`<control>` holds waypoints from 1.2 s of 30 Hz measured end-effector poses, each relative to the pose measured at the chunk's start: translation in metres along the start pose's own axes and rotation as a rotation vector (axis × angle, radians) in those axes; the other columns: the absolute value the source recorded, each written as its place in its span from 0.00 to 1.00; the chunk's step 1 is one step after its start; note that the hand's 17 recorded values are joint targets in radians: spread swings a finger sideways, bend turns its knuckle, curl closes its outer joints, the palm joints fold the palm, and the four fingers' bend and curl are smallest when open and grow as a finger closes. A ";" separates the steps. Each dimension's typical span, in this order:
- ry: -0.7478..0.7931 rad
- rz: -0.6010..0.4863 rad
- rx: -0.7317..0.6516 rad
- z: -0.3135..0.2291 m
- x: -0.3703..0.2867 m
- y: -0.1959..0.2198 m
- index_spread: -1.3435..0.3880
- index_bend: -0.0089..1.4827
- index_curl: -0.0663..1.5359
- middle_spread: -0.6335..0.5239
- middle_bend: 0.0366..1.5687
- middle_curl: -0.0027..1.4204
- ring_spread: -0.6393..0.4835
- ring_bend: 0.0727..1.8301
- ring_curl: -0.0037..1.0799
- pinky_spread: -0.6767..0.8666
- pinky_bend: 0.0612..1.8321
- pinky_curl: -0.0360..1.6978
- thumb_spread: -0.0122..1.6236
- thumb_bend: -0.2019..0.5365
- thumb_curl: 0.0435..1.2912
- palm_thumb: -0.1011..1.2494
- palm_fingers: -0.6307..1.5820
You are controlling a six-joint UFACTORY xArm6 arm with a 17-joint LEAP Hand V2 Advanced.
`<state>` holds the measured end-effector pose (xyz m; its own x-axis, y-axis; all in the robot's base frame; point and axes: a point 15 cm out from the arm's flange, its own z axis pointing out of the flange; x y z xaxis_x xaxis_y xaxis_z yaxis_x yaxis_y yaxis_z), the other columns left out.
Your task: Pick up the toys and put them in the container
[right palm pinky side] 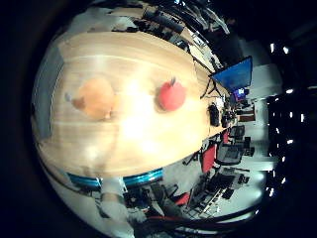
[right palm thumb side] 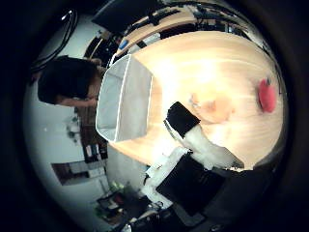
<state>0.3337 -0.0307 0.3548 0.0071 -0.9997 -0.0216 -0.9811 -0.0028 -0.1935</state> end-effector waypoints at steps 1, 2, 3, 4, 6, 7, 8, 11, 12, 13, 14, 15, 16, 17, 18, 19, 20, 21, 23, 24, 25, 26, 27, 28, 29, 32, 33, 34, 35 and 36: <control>0.001 0.001 0.005 0.004 0.002 -0.005 0.51 0.11 0.23 0.40 0.19 0.26 0.44 0.39 0.14 0.68 0.41 0.03 0.65 0.23 0.20 0.40 0.45; 0.002 -0.002 0.006 0.010 0.004 -0.011 0.50 0.11 0.23 0.40 0.19 0.26 0.44 0.39 0.14 0.68 0.42 0.03 0.65 0.23 0.20 0.40 0.44; 0.002 -0.003 0.006 0.013 0.004 -0.014 0.51 0.11 0.23 0.41 0.19 0.26 0.45 0.39 0.14 0.68 0.42 0.03 0.65 0.24 0.20 0.39 0.44; 0.003 -0.003 0.007 0.017 0.005 -0.018 0.51 0.11 0.23 0.41 0.19 0.26 0.45 0.39 0.14 0.68 0.43 0.03 0.64 0.23 0.20 0.39 0.44; 0.004 -0.004 0.008 0.025 0.008 -0.027 0.51 0.11 0.22 0.41 0.19 0.26 0.45 0.39 0.14 0.68 0.44 0.03 0.64 0.23 0.20 0.39 0.43; 0.004 -0.004 0.005 0.030 0.008 -0.031 0.51 0.11 0.22 0.41 0.19 0.26 0.46 0.39 0.14 0.68 0.44 0.03 0.63 0.23 0.20 0.38 0.43; 0.004 -0.004 0.003 0.033 0.009 -0.034 0.51 0.11 0.22 0.41 0.19 0.26 0.46 0.38 0.15 0.68 0.44 0.04 0.63 0.23 0.20 0.38 0.43; 0.002 -0.003 -0.021 0.048 0.011 -0.039 0.51 0.11 0.22 0.41 0.19 0.26 0.46 0.39 0.15 0.68 0.45 0.04 0.63 0.23 0.20 0.38 0.42; 0.002 -0.004 -0.025 0.053 0.012 -0.041 0.51 0.11 0.22 0.42 0.19 0.26 0.46 0.39 0.15 0.68 0.45 0.04 0.62 0.23 0.20 0.37 0.42; 0.001 -0.006 -0.030 0.058 0.012 -0.044 0.51 0.11 0.22 0.42 0.19 0.26 0.46 0.39 0.15 0.68 0.45 0.04 0.62 0.23 0.20 0.37 0.42; 0.000 -0.006 -0.038 0.062 0.013 -0.045 0.51 0.11 0.22 0.42 0.19 0.26 0.46 0.39 0.15 0.68 0.46 0.04 0.62 0.23 0.20 0.37 0.42; -0.001 -0.006 -0.047 0.067 0.014 -0.046 0.51 0.11 0.22 0.42 0.19 0.26 0.46 0.39 0.15 0.68 0.46 0.04 0.62 0.23 0.20 0.37 0.42; -0.002 -0.006 -0.058 0.071 0.014 -0.047 0.51 0.11 0.22 0.42 0.19 0.26 0.46 0.39 0.15 0.68 0.46 0.04 0.61 0.23 0.20 0.37 0.41; -0.004 -0.009 -0.068 0.075 0.015 -0.047 0.51 0.11 0.21 0.42 0.19 0.26 0.46 0.39 0.16 0.68 0.46 0.04 0.61 0.23 0.20 0.37 0.41; -0.005 -0.010 -0.075 0.078 0.015 -0.048 0.51 0.11 0.21 0.42 0.19 0.26 0.47 0.39 0.16 0.68 0.46 0.04 0.61 0.23 0.20 0.36 0.41; -0.006 -0.011 -0.084 0.081 0.015 -0.047 0.51 0.11 0.21 0.42 0.19 0.26 0.47 0.39 0.16 0.68 0.47 0.04 0.61 0.23 0.20 0.36 0.41; -0.008 -0.010 -0.096 0.086 0.015 -0.047 0.51 0.11 0.21 0.42 0.19 0.26 0.47 0.39 0.16 0.68 0.47 0.04 0.60 0.23 0.20 0.36 0.41; -0.009 -0.011 -0.104 0.089 0.015 -0.046 0.51 0.11 0.21 0.42 0.19 0.26 0.47 0.39 0.16 0.68 0.48 0.04 0.60 0.23 0.20 0.35 0.41; -0.013 -0.010 -0.134 0.101 0.015 -0.044 0.51 0.11 0.21 0.42 0.18 0.26 0.48 0.39 0.16 0.68 0.48 0.05 0.60 0.23 0.20 0.35 0.41; -0.015 -0.014 -0.146 0.106 0.015 -0.044 0.51 0.11 0.21 0.42 0.18 0.26 0.48 0.39 0.16 0.68 0.48 0.05 0.60 0.23 0.20 0.35 0.41; -0.017 -0.021 -0.157 0.110 0.015 -0.043 0.51 0.11 0.21 0.42 0.18 0.26 0.48 0.39 0.16 0.67 0.50 0.05 0.60 0.23 0.20 0.35 0.41; -0.019 -0.027 -0.165 0.114 0.016 -0.042 0.51 0.11 0.21 0.42 0.18 0.26 0.48 0.39 0.16 0.67 0.50 0.05 0.60 0.23 0.20 0.35 0.41; -0.021 -0.036 -0.174 0.117 0.016 -0.042 0.52 0.10 0.21 0.43 0.16 0.25 0.48 0.38 0.16 0.65 0.53 0.06 0.59 0.23 0.20 0.35 0.41; -0.024 -0.048 -0.182 0.121 0.016 -0.041 0.52 0.10 0.21 0.43 0.15 0.25 0.47 0.38 0.16 0.62 0.57 0.06 0.59 0.23 0.20 0.34 0.41; -0.027 -0.058 -0.193 0.125 0.017 -0.040 0.52 0.10 0.20 0.43 0.15 0.25 0.47 0.39 0.16 0.62 0.57 0.06 0.59 0.23 0.20 0.34 0.41; -0.032 -0.069 -0.218 0.135 0.019 -0.036 0.52 0.09 0.20 0.44 0.14 0.25 0.47 0.40 0.17 0.58 0.62 0.07 0.58 0.23 0.20 0.34 0.40; -0.034 -0.069 -0.227 0.138 0.019 -0.035 0.52 0.09 0.20 0.44 0.14 0.25 0.47 0.40 0.17 0.57 0.62 0.07 0.58 0.23 0.21 0.34 0.40; -0.036 -0.070 -0.235 0.142 0.019 -0.034 0.52 0.09 0.19 0.44 0.14 0.25 0.46 0.41 0.18 0.56 0.64 0.07 0.58 0.23 0.21 0.34 0.40; -0.038 -0.071 -0.245 0.146 0.019 -0.033 0.52 0.09 0.19 0.45 0.14 0.25 0.46 0.41 0.18 0.55 0.65 0.07 0.58 0.23 0.21 0.34 0.39; -0.039 -0.071 -0.254 0.149 0.020 -0.032 0.53 0.09 0.19 0.45 0.14 0.25 0.46 0.42 0.18 0.54 0.65 0.08 0.58 0.23 0.21 0.34 0.39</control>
<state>0.3935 -0.0468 0.2144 0.0804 -0.9952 -0.0556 -0.9949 -0.0835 0.0566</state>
